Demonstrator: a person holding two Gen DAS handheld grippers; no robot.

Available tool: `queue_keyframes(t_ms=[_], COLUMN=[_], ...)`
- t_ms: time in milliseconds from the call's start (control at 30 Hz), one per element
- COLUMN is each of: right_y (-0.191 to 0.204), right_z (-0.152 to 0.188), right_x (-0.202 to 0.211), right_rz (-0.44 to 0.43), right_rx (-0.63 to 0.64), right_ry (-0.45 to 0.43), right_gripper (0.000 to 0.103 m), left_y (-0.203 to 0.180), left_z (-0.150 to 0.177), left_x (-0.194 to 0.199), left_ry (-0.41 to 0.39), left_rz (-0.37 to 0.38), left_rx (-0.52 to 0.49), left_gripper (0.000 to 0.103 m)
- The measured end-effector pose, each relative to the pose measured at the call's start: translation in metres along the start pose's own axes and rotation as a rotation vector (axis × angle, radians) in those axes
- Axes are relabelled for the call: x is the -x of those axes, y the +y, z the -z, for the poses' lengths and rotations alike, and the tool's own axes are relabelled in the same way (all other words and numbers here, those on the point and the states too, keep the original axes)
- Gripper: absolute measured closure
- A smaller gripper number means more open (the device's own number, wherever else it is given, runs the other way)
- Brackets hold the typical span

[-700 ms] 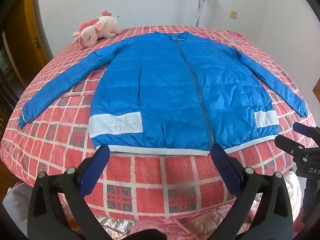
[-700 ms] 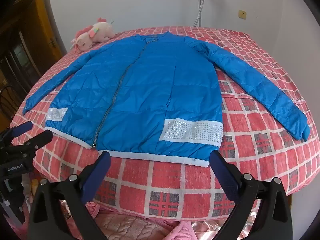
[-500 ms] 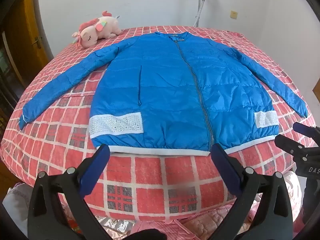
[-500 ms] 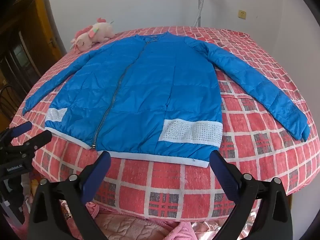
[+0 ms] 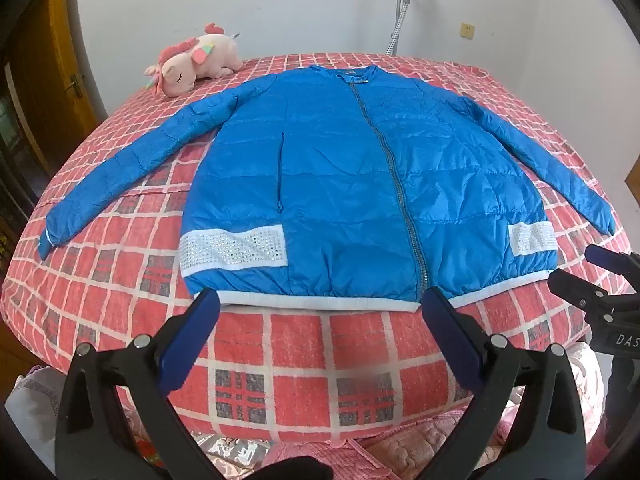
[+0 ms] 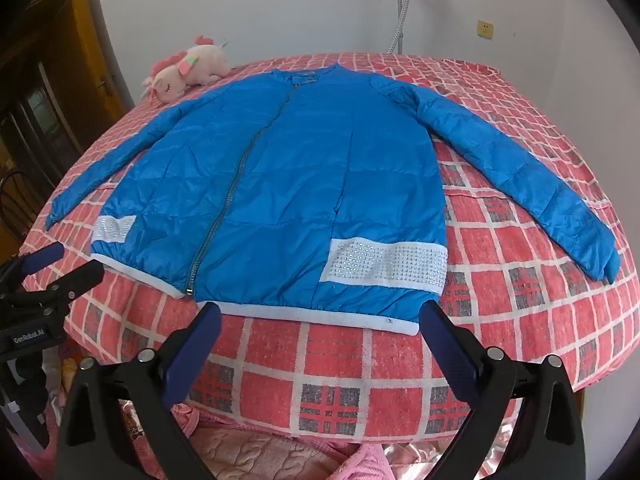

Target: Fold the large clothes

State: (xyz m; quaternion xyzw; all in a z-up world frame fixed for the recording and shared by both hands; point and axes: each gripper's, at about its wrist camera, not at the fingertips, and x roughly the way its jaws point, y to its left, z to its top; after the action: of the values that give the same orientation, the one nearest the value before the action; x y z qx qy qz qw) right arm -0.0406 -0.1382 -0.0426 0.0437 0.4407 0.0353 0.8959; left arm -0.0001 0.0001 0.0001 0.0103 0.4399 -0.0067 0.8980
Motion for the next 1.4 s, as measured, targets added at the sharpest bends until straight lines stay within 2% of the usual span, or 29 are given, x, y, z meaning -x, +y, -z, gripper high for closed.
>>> queue_keyframes(t_ms=[1400], right_y=[0.0005], right_z=[0.0002], right_x=[-0.0022], right_rz=[0.001], right_rx=[0.000], right_ry=[-0.003], right_gripper=[0.004], left_y=[-0.0002], left_z=[-0.0001], left_x=[-0.0021], left_ry=[-0.005], left_rz=[-0.010], left_rx=[-0.003], left_gripper=[0.003])
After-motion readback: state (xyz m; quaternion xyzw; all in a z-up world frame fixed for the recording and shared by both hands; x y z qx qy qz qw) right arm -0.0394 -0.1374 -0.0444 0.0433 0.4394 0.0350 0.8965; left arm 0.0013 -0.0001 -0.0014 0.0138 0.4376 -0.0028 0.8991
